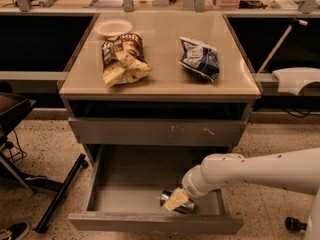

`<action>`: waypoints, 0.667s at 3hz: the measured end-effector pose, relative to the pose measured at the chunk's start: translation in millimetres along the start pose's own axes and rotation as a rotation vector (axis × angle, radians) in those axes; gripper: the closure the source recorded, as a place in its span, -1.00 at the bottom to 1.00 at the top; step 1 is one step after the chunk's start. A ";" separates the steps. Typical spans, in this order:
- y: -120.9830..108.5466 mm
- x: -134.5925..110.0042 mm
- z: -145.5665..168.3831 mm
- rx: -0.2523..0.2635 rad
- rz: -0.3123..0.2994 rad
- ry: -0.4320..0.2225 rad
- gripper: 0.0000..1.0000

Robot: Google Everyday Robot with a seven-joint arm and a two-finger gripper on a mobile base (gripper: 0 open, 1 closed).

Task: Pick redbull can from middle drawer and place on counter

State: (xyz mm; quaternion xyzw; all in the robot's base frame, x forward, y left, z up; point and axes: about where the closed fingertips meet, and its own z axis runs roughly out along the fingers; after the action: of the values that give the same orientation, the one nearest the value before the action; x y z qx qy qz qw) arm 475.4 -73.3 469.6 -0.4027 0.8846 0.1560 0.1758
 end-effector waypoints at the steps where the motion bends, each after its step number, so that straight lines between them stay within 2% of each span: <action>1: 0.0 0.0 0.1 0.000 0.000 0.000 -1.00; 2: -2.7 6.1 22.2 -0.017 0.018 0.024 -1.00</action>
Offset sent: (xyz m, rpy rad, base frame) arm 0.0073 0.0073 -0.0550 -0.0119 0.0796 -0.0169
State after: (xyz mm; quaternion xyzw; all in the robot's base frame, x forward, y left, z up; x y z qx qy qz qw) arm 477.8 -69.8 446.8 -0.3981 0.8889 0.1603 0.1605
